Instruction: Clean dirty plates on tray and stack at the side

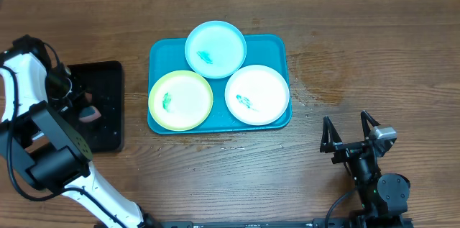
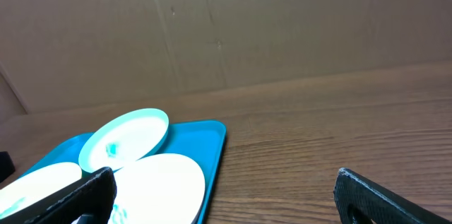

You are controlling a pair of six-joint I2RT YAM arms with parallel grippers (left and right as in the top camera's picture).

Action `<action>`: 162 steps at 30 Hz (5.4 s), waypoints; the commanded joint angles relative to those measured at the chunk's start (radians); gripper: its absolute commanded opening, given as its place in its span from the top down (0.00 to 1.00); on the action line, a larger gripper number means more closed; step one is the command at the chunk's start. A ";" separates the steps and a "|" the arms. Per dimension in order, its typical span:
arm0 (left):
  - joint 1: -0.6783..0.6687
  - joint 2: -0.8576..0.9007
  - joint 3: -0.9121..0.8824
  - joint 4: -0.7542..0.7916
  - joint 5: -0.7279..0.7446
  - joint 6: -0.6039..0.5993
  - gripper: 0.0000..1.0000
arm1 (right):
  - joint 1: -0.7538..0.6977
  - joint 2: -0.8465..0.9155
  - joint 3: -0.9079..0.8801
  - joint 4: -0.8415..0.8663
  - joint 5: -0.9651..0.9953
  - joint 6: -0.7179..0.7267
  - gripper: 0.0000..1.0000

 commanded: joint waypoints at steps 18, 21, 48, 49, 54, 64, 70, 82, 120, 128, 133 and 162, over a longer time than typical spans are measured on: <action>-0.024 -0.073 -0.016 0.024 0.024 -0.073 0.96 | -0.004 -0.007 -0.010 0.005 0.006 -0.007 0.00; -0.017 -0.094 0.078 -0.034 0.094 -0.045 0.96 | -0.004 -0.007 -0.010 0.005 0.006 -0.007 0.00; -0.619 -0.233 -0.186 0.091 0.163 -0.043 0.96 | -0.004 -0.007 -0.010 0.005 0.006 -0.007 0.00; -0.623 -0.220 -0.215 0.119 0.155 -0.057 0.96 | -0.004 -0.007 -0.010 0.005 0.006 -0.007 0.00; -0.625 -0.150 -0.296 0.201 0.156 -0.063 0.90 | -0.004 -0.007 -0.010 0.005 0.006 -0.007 0.00; -0.624 -0.131 -0.159 0.114 0.233 0.022 0.39 | -0.004 -0.007 -0.010 0.005 0.006 -0.007 0.00; -0.614 -0.131 0.116 -0.060 0.177 0.035 0.47 | -0.004 -0.007 -0.010 0.005 0.006 -0.007 0.00; -0.459 -0.129 0.303 -0.201 0.016 -0.104 0.00 | -0.004 -0.007 -0.010 0.005 0.008 -0.008 0.00; -0.449 -0.129 0.303 -0.198 0.174 -0.129 0.00 | 0.081 1.400 2.052 -1.293 -0.377 0.023 0.00; -0.450 -0.129 0.303 -0.321 0.171 -0.076 0.00 | 0.215 1.795 2.102 -1.296 -0.653 0.022 0.79; -0.450 -0.129 0.303 -0.344 0.171 -0.061 0.00 | 0.381 1.932 2.100 -1.289 -0.216 0.198 0.81; -0.450 -0.129 0.303 -0.338 0.126 -0.061 0.00 | 0.634 2.293 1.983 -1.001 0.016 0.421 0.48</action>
